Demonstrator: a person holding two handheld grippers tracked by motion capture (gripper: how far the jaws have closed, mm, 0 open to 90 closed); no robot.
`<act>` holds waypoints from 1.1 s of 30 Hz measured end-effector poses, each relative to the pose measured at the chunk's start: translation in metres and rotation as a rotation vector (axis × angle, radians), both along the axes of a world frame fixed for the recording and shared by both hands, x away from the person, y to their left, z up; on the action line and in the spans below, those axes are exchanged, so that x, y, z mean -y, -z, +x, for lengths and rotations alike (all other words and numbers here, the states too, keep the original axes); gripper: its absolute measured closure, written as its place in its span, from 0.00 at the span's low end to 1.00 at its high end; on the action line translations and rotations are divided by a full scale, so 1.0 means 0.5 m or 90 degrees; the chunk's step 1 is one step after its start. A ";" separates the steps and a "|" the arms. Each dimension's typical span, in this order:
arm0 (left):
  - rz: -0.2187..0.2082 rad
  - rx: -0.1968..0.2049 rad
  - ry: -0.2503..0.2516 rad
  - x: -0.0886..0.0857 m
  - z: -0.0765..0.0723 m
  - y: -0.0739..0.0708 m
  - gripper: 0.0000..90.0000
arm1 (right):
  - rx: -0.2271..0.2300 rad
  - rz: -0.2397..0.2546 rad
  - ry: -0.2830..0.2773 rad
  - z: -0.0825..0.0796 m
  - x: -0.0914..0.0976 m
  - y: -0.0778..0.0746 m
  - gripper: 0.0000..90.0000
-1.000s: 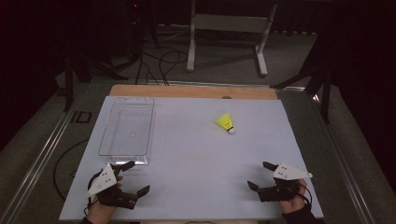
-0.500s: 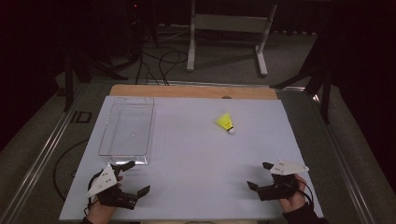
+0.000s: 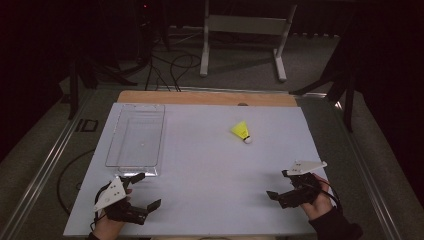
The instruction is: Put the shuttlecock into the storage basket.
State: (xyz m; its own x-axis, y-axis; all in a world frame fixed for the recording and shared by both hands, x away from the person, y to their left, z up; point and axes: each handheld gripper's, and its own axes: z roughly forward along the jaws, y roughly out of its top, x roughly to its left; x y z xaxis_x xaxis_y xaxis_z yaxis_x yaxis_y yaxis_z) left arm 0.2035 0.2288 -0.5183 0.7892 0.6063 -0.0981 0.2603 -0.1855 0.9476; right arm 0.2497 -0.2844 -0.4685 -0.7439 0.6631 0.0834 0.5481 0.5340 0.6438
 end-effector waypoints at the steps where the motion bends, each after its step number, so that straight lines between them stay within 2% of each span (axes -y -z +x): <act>1: 0.000 0.000 0.000 0.000 0.000 0.000 0.00 | 0.000 0.000 0.000 0.000 0.000 0.000 0.08; 2: 0.000 0.000 0.000 0.001 0.000 0.000 0.00 | -0.019 -0.008 -0.003 0.006 -0.002 -0.002 0.08; 3: 0.000 0.000 0.000 0.001 0.000 0.000 0.00 | -0.019 -0.008 -0.003 0.006 -0.002 -0.002 0.08; 4: 0.000 -0.001 0.000 0.001 0.000 0.000 0.00 | -0.032 -0.027 -0.005 0.012 -0.005 -0.002 0.08; 5: 0.000 -0.001 0.000 0.001 0.000 0.000 0.00 | -0.032 -0.027 -0.005 0.012 -0.005 -0.002 0.08; 6: 0.000 -0.001 0.001 0.001 0.001 0.000 0.00 | -0.044 -0.046 -0.008 0.017 -0.009 -0.001 0.08; 7: 0.000 -0.001 0.001 0.001 0.001 0.000 0.00 | -0.044 -0.046 -0.008 0.017 -0.009 -0.001 0.08; 9: 0.002 -0.002 0.000 0.001 0.001 0.001 0.00 | -0.065 -0.045 -0.013 0.024 -0.011 0.001 0.08; 10: 0.002 -0.001 0.001 0.002 0.000 0.000 0.00 | -0.073 -0.056 -0.014 0.029 -0.014 0.003 0.08; 13: 0.002 -0.002 0.002 0.002 0.000 0.001 0.00 | -0.082 -0.058 -0.017 0.033 -0.016 0.005 0.09; 14: 0.001 -0.002 0.001 0.002 0.001 0.001 0.00 | -0.096 -0.073 -0.023 0.037 -0.021 0.008 0.09; 15: 0.001 -0.002 0.001 0.002 0.001 0.001 0.00 | -0.096 -0.073 -0.023 0.037 -0.021 0.008 0.09; 16: 0.003 -0.001 0.003 0.002 0.000 0.001 0.00 | -0.096 -0.100 -0.008 0.041 -0.026 0.010 0.09; 18: 0.003 -0.002 0.007 0.002 0.001 0.001 0.00 | -0.103 -0.112 -0.012 0.045 -0.029 0.012 0.09; 27: 0.005 -0.001 0.005 0.003 0.000 0.001 0.00 | -0.131 -0.142 -0.015 0.073 -0.033 0.018 0.09; 30: 0.012 -0.002 0.007 0.004 0.000 0.001 0.00 | -0.159 -0.157 -0.012 0.091 -0.034 0.023 0.09; 33: 0.011 -0.001 0.008 0.005 0.000 0.000 0.00 | -0.168 -0.166 -0.009 0.101 -0.034 0.027 0.09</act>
